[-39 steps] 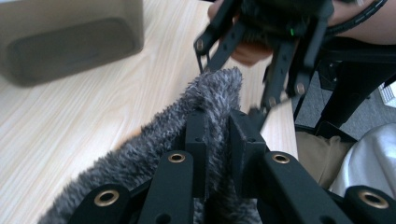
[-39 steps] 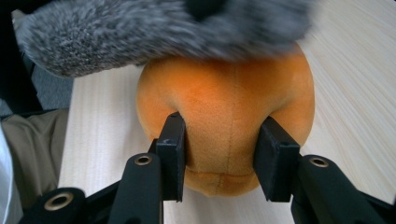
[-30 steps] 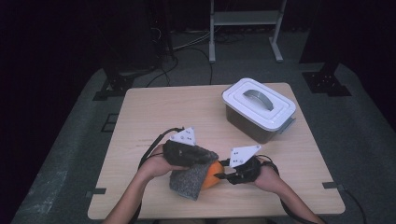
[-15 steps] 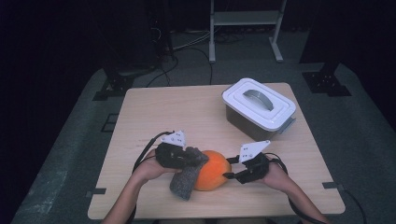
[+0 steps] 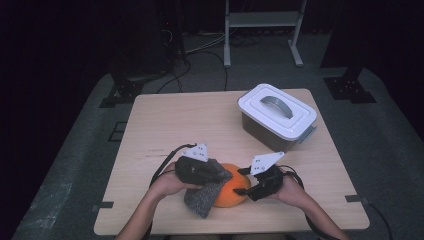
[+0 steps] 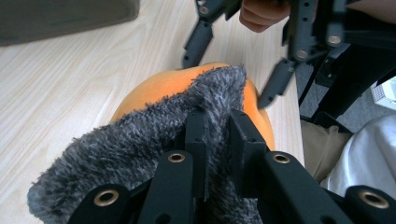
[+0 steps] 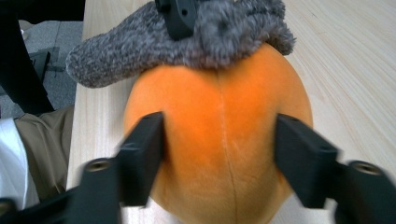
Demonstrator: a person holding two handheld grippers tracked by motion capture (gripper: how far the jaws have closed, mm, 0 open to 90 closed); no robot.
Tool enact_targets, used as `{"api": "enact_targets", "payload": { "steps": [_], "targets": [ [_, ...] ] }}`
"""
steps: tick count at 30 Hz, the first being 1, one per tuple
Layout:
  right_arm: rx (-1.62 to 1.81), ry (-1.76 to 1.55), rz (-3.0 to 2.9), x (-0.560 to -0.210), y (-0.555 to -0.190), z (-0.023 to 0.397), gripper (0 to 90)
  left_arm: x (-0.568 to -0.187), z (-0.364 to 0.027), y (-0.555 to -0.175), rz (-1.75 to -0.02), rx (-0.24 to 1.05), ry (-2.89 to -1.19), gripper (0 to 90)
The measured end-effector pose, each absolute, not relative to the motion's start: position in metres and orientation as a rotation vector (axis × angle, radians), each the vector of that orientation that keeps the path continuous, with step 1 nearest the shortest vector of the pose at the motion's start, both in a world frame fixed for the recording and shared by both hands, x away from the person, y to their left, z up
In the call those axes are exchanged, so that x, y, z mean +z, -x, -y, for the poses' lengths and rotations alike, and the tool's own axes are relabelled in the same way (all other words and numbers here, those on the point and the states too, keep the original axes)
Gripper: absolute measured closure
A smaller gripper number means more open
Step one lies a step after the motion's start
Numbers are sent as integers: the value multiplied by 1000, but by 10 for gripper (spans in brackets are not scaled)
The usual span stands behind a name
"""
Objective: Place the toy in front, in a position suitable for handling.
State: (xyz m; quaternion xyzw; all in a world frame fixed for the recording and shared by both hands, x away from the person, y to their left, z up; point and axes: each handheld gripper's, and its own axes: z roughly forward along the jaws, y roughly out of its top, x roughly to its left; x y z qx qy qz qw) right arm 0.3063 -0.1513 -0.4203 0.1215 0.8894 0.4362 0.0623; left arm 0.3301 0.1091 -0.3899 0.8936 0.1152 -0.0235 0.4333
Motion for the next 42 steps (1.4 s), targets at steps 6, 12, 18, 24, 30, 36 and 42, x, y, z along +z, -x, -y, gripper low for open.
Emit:
{"api": "enact_targets", "payload": {
  "steps": [6, 12, 18, 24, 30, 36, 42],
  "targets": [
    [1303, -333, -2687, -424, -307, 161, 512, -393, -114, -330, -292, -58, -2225, 791],
    [1320, -369, -2705, -430, -313, 175, 516, -399, -122, -332, -323, -66, -2210, 790],
    [1339, -426, -2727, -427, -315, 175, 366, -400, -123, -331, -329, -72, -2204, 790],
    [1325, -414, -2704, -416, -313, 160, 239, -399, -117, -330, -310, -83, -2191, 790],
    [1259, -346, -2698, -417, -313, 150, 426, -400, -119, -330, -315, -76, -2201, 790],
    [1282, -345, -2684, -425, -310, 164, 524, -402, -124, -329, -319, -79, -2181, 790],
    [1326, -419, -2683, -429, -312, 180, 528, -404, -129, -329, -338, -86, -2180, 789]
  ]
}}
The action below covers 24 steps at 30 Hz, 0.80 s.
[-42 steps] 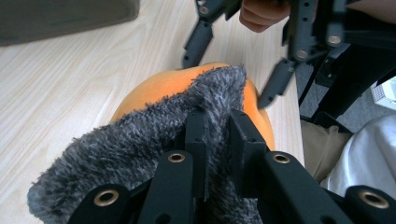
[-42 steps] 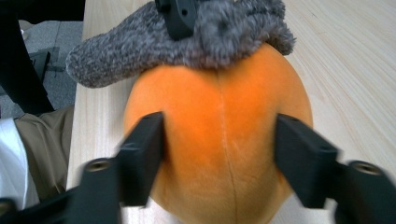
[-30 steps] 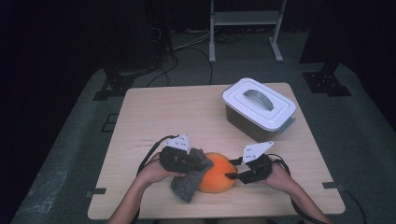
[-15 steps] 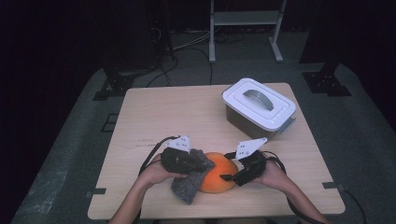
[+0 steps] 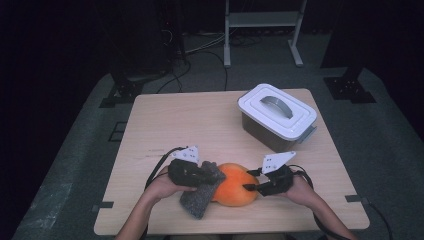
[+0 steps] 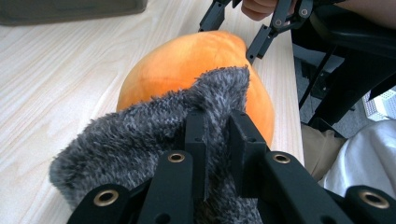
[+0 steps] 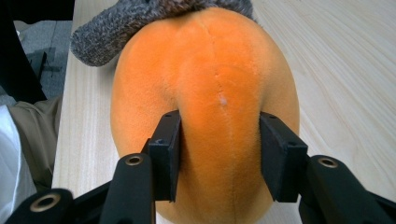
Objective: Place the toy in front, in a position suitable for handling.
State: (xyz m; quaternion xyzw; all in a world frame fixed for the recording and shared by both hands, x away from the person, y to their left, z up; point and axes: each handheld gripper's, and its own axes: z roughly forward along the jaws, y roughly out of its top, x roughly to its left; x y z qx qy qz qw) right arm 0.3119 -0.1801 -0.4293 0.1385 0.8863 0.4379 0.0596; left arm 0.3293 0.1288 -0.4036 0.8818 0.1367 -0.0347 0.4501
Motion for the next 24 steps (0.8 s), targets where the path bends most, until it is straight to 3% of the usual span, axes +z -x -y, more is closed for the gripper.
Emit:
{"api": "enact_targets", "payload": {
  "steps": [24],
  "targets": [
    [1349, -463, -2680, -431, -315, 186, 533, -399, -124, -327, -305, -96, -2167, 790]
  ]
}}
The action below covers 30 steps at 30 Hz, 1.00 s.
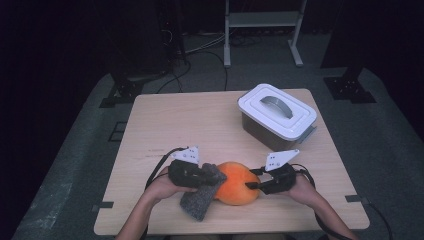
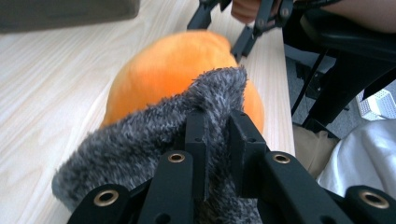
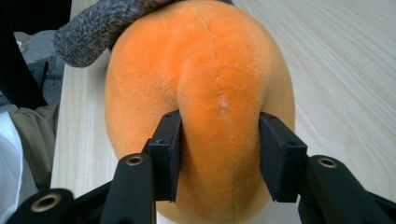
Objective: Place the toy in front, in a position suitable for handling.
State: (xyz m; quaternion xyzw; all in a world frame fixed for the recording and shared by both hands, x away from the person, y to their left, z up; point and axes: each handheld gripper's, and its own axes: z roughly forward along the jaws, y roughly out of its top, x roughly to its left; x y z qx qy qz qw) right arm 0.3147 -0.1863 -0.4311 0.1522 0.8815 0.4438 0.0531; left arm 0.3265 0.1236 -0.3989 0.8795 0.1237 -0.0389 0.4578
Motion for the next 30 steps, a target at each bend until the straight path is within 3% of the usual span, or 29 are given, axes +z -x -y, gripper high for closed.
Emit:
{"api": "enact_targets", "payload": {
  "steps": [11, 24, 30],
  "targets": [
    [1297, -305, -2682, -428, -297, 166, 543, -389, -101, -330, -262, -88, -2157, 789],
    [1287, -248, -2682, -427, -292, 165, 541, -410, -136, -336, -385, -101, -2154, 788],
    [1269, -208, -2696, -425, -291, 159, 541, -408, -133, -337, -373, -95, -2159, 789]
  ]
}}
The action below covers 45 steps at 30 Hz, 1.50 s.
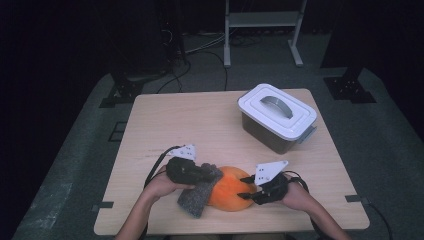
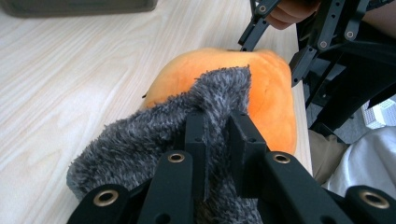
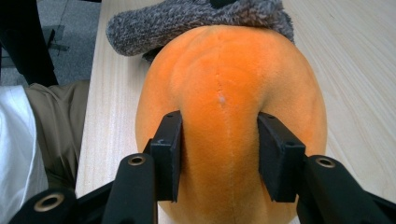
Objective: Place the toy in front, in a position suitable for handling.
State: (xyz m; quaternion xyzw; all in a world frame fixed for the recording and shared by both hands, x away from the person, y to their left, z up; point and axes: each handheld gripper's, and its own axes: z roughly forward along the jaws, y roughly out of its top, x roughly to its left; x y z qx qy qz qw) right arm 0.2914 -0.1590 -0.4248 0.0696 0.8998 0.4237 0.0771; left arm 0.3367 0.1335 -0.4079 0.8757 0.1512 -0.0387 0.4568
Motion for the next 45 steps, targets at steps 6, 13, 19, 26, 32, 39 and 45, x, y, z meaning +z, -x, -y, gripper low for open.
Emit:
{"api": "enact_targets", "payload": {
  "steps": [6, 13, 19, 26, 32, 39, 45],
  "targets": [
    [1273, -184, -2697, -425, -290, 157, 541, -395, -116, -335, -313, -90, -2145, 789],
    [1274, -178, -2694, -425, -288, 158, 483, -393, -104, -331, -284, -81, -2175, 789],
    [1337, -285, -2664, -419, -295, 163, 304, -399, -115, -328, -301, -84, -2186, 789],
    [1323, -405, -2747, -431, -304, 172, 233, -406, -131, -325, -325, -107, -2163, 789],
    [1351, -440, -2776, -435, -308, 170, 375, -406, -132, -325, -324, -105, -2149, 788],
    [1309, -332, -2728, -426, -302, 170, 550, -396, -129, -325, -304, -88, -2149, 789],
    [1229, -225, -2643, -406, -293, 164, 568, -378, -114, -324, -242, -68, -2147, 789]
  ]
}}
